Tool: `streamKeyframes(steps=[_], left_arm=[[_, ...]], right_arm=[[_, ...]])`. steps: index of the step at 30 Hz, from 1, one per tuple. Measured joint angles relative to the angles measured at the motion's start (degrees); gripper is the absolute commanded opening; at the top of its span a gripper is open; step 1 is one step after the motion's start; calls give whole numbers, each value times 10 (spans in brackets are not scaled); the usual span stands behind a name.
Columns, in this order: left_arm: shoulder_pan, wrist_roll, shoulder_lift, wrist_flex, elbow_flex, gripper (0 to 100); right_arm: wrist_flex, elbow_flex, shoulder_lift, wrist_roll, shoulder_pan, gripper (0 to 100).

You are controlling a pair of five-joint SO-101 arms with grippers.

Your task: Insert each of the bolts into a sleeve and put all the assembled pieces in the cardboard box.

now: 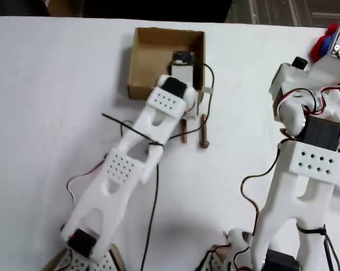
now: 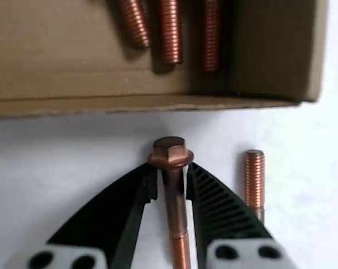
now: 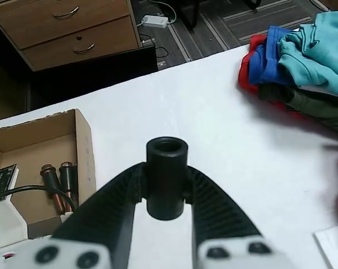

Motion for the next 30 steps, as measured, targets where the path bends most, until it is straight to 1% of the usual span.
streamKeyframes(steps=[2,7,9,11,12,14,17,21,25,27,30], left_arm=[[0,15,0,0,0,114],[0,21,0,0,0,108],[0,21,0,0,0,78],[0,21,0,0,0,15],[0,19,0,3,0,30],[0,-11,0,14,0,23],[0,-88,-1,60,-1,25],[-8,-226,-1,130,-8,25],[-18,-363,0,150,-21,26],[-20,-388,1,153,-37,30],[-21,-391,1,154,-71,32]], right_arm=[[0,0,0,0,0,19],[0,0,0,0,0,19],[0,0,0,0,0,19],[0,0,0,0,0,19],[0,0,0,0,0,19],[0,0,0,0,0,19],[0,0,0,0,0,19],[0,0,0,0,0,19],[0,0,0,0,0,19],[0,0,0,0,0,19],[0,0,0,0,0,19]])
